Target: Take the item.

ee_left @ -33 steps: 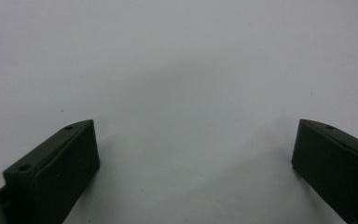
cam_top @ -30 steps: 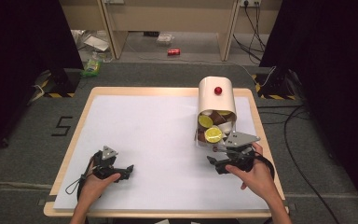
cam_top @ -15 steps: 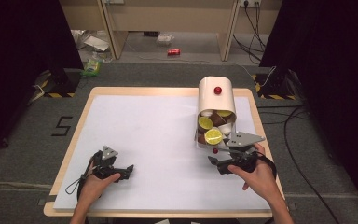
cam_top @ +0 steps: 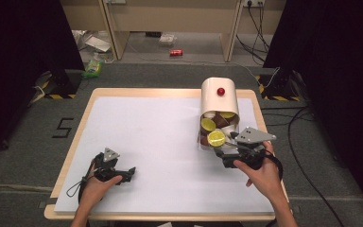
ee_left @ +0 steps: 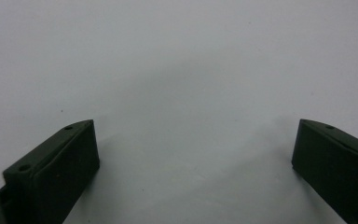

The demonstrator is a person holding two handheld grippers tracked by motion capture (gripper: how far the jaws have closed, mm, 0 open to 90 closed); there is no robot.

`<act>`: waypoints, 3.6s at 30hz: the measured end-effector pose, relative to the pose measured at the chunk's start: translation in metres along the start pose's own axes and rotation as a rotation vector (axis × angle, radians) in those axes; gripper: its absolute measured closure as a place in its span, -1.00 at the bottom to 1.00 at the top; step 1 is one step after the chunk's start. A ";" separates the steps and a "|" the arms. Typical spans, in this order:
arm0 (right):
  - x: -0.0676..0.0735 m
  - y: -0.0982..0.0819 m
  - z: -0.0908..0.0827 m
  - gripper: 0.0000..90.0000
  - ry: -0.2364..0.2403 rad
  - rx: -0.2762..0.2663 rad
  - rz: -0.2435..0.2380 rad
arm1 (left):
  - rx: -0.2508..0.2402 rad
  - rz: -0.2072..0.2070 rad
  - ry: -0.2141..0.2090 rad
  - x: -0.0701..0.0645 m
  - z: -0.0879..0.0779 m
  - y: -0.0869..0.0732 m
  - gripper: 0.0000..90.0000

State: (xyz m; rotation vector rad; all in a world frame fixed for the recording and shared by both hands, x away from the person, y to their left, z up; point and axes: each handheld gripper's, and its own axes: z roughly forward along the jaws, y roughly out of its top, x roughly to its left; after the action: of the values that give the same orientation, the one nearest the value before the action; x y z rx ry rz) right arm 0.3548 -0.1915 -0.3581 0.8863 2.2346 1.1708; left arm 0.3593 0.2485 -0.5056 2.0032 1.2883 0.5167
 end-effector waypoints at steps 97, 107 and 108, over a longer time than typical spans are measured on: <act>-0.018 0.013 0.013 -0.06 -0.059 -0.019 0.026 | -0.001 -0.002 -0.001 0.000 0.000 0.000 -1.00; -0.023 0.011 0.002 -0.06 -0.064 -0.039 0.041 | -0.002 -0.003 0.000 0.000 0.000 0.000 -1.00; -0.023 0.011 0.001 -0.06 -0.064 -0.039 0.042 | -0.002 -0.002 -0.001 0.000 0.000 0.000 -1.00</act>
State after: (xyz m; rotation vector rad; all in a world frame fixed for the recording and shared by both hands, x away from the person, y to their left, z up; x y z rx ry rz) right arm 0.3747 -0.2031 -0.3468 0.9459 2.1443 1.1840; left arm 0.3594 0.2485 -0.5057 2.0004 1.2892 0.5159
